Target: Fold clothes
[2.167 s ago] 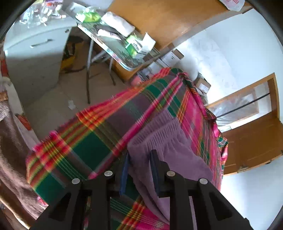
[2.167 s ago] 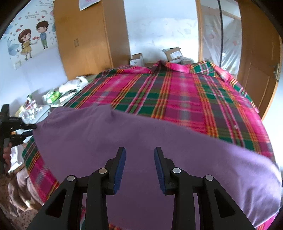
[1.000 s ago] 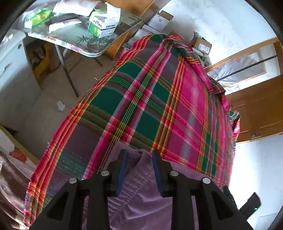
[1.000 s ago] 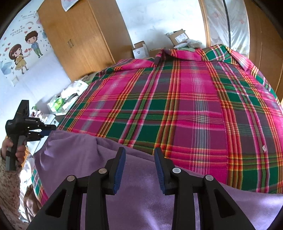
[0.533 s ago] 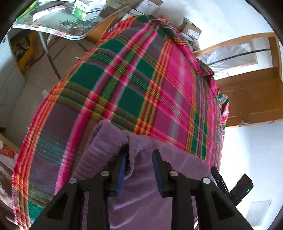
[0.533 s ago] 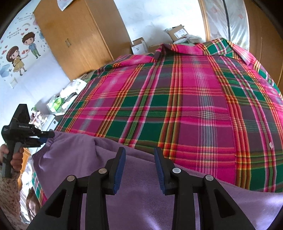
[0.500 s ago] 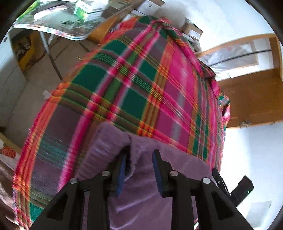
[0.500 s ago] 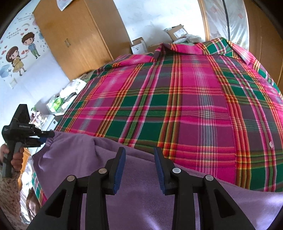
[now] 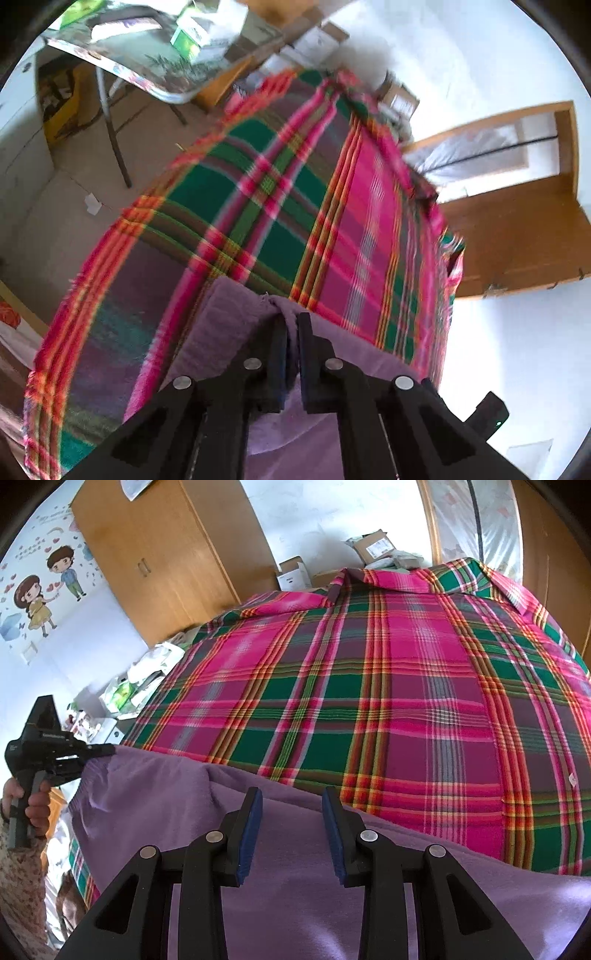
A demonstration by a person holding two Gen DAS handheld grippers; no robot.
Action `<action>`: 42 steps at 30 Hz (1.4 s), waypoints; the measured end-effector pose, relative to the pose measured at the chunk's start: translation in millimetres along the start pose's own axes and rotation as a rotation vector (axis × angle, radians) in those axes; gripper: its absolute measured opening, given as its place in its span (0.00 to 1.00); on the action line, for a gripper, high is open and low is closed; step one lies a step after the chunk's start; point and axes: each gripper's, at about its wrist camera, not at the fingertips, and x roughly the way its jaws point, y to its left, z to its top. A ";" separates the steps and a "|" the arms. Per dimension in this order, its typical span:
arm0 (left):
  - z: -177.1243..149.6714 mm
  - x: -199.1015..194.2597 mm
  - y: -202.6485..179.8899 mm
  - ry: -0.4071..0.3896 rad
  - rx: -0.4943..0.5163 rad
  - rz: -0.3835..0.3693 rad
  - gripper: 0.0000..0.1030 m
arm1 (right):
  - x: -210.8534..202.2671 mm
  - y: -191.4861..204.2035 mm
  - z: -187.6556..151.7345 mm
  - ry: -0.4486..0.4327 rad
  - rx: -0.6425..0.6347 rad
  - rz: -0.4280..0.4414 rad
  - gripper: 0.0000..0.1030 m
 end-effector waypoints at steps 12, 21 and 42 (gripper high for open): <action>6.6 -12.5 20.7 -0.075 -0.051 0.055 0.01 | 3.8 -1.9 0.5 0.005 0.014 0.004 0.34; -13.8 -22.5 -50.0 -0.138 0.178 0.071 0.21 | 14.2 -8.5 13.0 0.053 0.022 0.096 0.34; -37.0 90.7 -131.3 0.198 0.398 0.006 0.21 | 32.9 22.2 11.4 0.204 -0.154 0.239 0.34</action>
